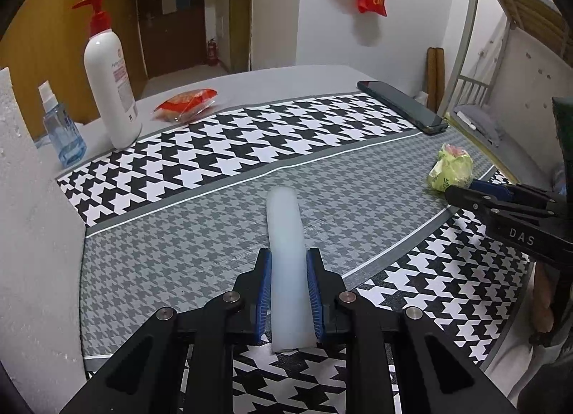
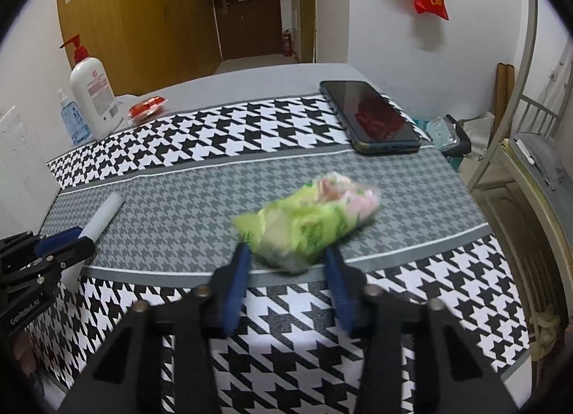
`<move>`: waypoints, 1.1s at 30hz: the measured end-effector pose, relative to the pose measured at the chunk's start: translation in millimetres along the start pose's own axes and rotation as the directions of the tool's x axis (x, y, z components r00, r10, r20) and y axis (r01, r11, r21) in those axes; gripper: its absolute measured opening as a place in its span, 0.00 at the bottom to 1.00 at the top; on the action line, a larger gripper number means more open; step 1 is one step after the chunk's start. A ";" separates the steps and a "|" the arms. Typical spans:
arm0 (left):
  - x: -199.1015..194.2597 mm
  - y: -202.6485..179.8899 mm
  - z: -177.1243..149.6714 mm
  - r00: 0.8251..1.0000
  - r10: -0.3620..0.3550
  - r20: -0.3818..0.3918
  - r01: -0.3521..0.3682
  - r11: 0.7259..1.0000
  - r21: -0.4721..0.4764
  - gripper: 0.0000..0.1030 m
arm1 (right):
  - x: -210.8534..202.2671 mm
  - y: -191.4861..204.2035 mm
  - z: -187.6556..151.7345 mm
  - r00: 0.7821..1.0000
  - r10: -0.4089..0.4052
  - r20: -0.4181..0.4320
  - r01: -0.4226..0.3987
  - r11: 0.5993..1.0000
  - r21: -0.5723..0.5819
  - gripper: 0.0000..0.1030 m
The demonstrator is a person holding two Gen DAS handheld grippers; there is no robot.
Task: Organize soft objects
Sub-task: 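Lift the foam roll with the left tool while the right tool grasps the green snack bag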
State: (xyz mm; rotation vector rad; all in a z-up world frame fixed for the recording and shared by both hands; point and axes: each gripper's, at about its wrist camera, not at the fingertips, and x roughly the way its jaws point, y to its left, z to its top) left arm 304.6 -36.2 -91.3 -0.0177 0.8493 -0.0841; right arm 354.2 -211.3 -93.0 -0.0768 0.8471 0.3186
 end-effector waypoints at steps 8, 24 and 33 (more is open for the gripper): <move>-1.2 -0.3 -0.1 1.000 -0.006 0.004 0.006 1.000 0.002 0.21 | -3.7 -0.7 -3.2 1.000 0.010 -0.019 -0.010 1.000 0.018 0.60; -3.3 1.3 0.7 1.000 -0.005 0.013 0.005 1.000 -0.014 0.21 | 8.0 3.3 23.5 0.999 -0.027 -0.035 0.029 0.998 0.057 0.76; -5.1 1.3 0.4 1.000 -0.007 0.019 0.008 1.000 -0.016 0.21 | 17.5 -0.6 24.9 0.998 -0.033 -0.051 0.037 0.996 0.086 0.76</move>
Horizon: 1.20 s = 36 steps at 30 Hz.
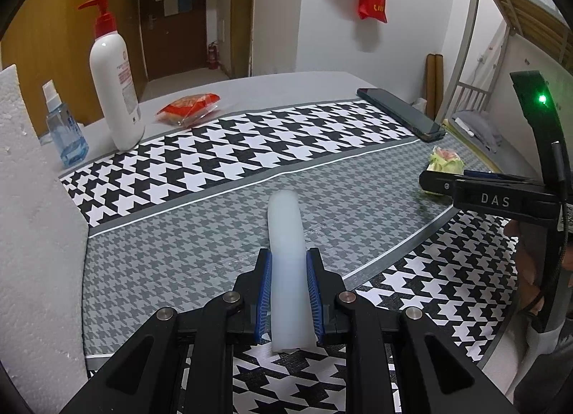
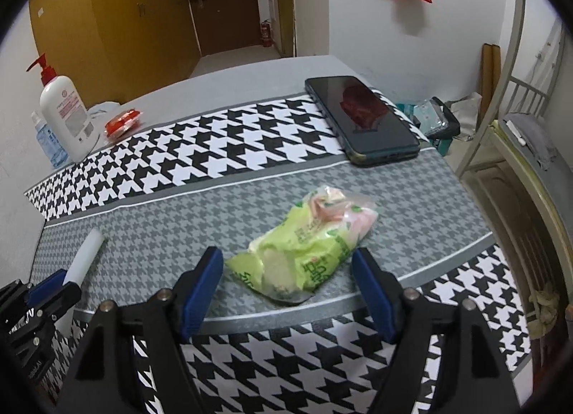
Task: Organize soft objects
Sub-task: 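Lift the foam roll with the left tool while the right tool grasps the green snack bag, then drop the foam roll into the box with the left tool while the right tool carries the bag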
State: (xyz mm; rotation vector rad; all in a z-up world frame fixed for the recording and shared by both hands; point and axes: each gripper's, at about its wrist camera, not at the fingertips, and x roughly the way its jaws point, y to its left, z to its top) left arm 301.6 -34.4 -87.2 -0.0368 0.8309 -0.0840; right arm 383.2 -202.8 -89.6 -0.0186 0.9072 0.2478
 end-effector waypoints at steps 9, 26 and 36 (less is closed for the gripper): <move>-3.6 0.5 -0.3 1.000 -0.011 0.009 0.011 1.000 -0.009 0.20 | -0.9 -8.7 -2.0 1.000 0.007 -0.009 -0.007 0.999 0.043 0.35; -61.3 4.3 0.1 0.988 -0.058 0.142 0.058 0.998 0.000 0.19 | -77.1 -7.0 -18.3 0.989 0.039 0.145 -0.045 0.999 0.032 0.34; -92.1 1.8 -0.2 0.978 -0.017 0.208 0.013 1.000 0.021 0.19 | -108.0 10.0 -26.1 0.973 0.082 0.215 -0.079 0.997 -0.020 0.34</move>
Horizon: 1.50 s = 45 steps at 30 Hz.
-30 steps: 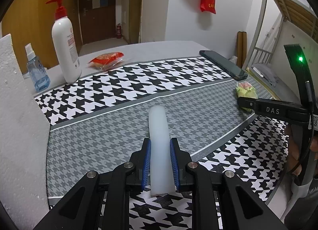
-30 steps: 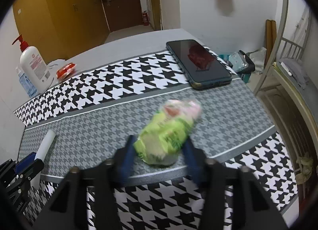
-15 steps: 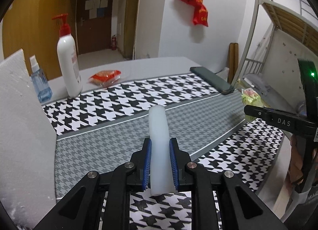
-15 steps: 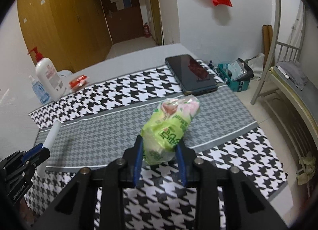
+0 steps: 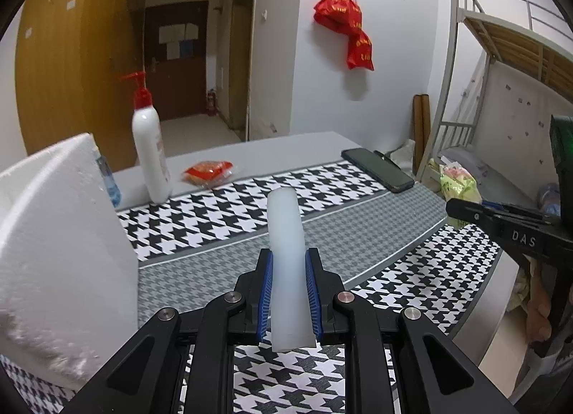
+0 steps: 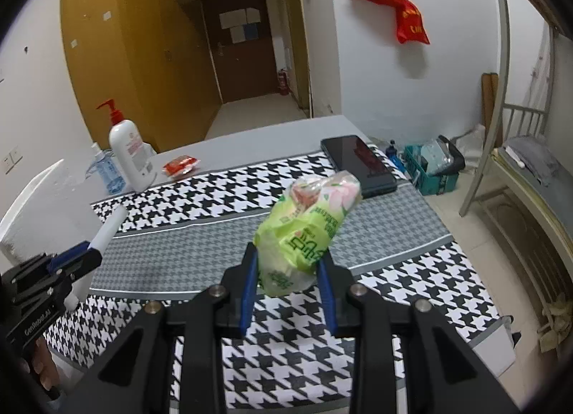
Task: Organize soft objects
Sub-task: 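Drop the foam roll into the box with the left tool while the right tool carries the bag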
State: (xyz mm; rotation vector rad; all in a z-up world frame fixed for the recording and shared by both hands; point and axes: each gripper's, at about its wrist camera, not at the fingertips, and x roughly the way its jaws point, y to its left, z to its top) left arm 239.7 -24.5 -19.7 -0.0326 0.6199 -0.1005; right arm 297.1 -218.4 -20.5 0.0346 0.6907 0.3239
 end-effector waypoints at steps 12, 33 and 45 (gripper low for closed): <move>-35.1 3.2 6.9 0.997 0.013 0.070 -0.013 1.000 0.005 0.19 | -26.5 26.7 -4.8 0.996 0.051 0.073 -0.047 0.998 -0.044 0.34; -97.5 38.5 21.7 0.977 0.067 0.201 -0.076 0.996 0.041 0.19 | -62.9 92.8 -5.2 0.969 0.155 0.195 -0.136 0.985 -0.108 0.34; -115.1 57.3 23.4 0.965 0.102 0.240 -0.112 0.993 0.027 0.19 | -70.5 125.9 -1.1 0.957 0.183 0.223 -0.151 0.977 -0.152 0.34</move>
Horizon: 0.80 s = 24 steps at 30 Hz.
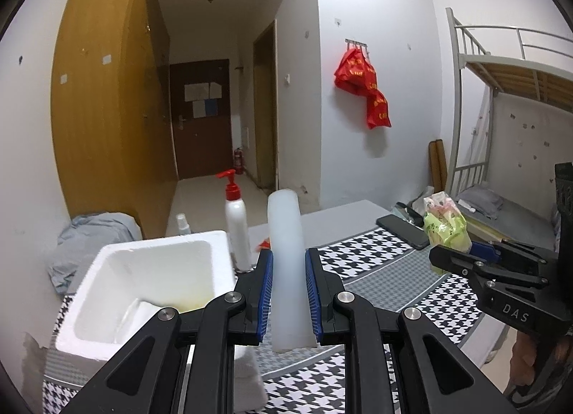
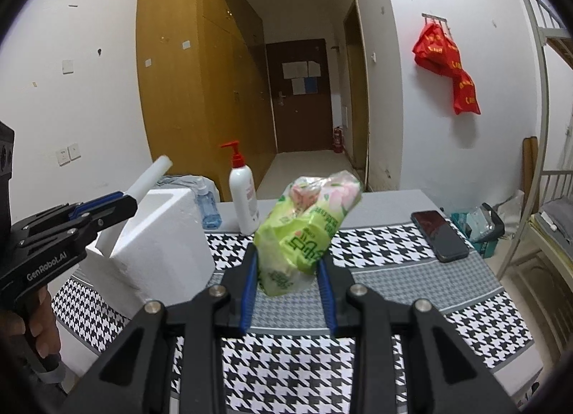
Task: Organize soft objects
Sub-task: 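Drop the foam roll into the box with the left tool while the right tool carries the bag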
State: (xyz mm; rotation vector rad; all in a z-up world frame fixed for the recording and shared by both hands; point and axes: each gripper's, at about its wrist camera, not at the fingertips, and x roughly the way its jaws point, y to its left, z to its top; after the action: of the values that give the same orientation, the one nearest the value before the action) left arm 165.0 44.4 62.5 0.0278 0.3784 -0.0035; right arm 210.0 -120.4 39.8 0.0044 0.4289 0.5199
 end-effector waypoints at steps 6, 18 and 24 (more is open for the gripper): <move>-6.2 12.1 2.2 0.999 0.029 0.015 -0.028 0.999 -0.016 0.19 | 0.9 16.8 6.5 0.999 0.030 0.022 -0.030 0.999 -0.026 0.34; -17.1 37.2 -0.5 0.994 0.107 0.021 -0.106 0.993 -0.050 0.19 | 14.5 50.5 16.6 0.994 0.105 0.024 -0.103 0.992 -0.071 0.34; -18.0 48.2 -1.7 0.991 0.132 0.019 -0.130 0.989 -0.063 0.19 | 18.6 63.8 19.6 0.989 0.144 0.022 -0.141 0.986 -0.093 0.34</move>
State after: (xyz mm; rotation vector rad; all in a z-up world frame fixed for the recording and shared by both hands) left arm 148.0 92.6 68.8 -0.0085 0.3526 0.1375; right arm 201.6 -53.8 57.4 -0.0461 0.3784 0.6794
